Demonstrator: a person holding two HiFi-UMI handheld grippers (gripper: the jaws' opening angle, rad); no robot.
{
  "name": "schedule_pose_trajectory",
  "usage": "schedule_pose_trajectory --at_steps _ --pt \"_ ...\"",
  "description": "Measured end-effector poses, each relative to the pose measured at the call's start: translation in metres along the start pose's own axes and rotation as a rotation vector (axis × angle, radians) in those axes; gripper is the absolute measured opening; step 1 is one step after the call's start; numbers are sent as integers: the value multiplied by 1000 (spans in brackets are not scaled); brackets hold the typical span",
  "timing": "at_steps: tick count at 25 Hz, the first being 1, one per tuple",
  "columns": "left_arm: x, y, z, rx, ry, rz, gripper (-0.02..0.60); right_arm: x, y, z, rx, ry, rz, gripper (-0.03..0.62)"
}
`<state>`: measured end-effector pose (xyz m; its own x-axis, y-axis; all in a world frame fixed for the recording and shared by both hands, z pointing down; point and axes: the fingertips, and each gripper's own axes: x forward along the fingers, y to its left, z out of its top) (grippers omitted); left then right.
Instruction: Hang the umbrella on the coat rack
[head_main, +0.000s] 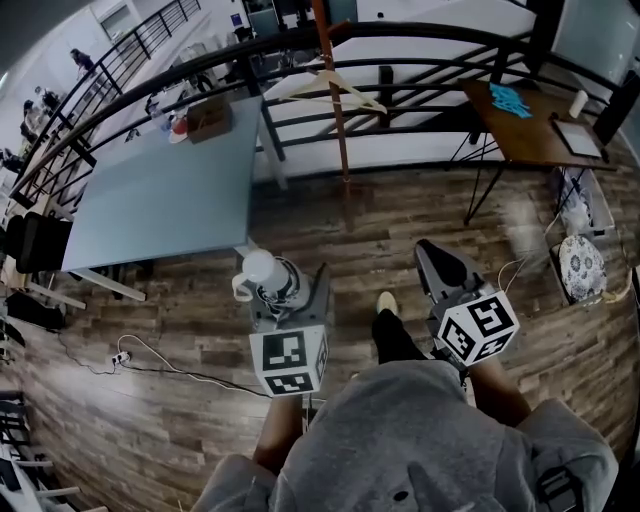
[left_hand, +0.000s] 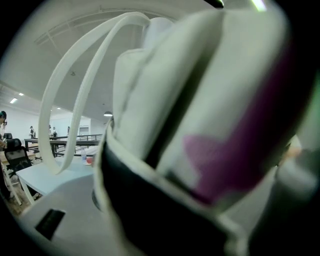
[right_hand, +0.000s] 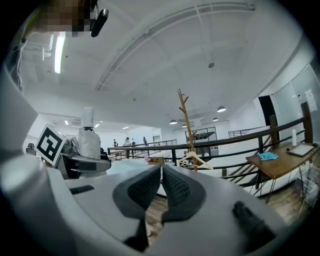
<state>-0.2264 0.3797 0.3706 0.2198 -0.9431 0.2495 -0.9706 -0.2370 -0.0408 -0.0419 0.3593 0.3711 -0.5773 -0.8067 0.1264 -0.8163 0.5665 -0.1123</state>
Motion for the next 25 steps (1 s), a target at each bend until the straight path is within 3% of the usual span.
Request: schedule_pose_trajectory --at_steps 14,25 --pt "137 26 16 1 48 -7 298 113 -90 7 40 23 -6 26" --pt "239 34 52 -7 60 -8 298 191 -154 33 49 43 21 26"
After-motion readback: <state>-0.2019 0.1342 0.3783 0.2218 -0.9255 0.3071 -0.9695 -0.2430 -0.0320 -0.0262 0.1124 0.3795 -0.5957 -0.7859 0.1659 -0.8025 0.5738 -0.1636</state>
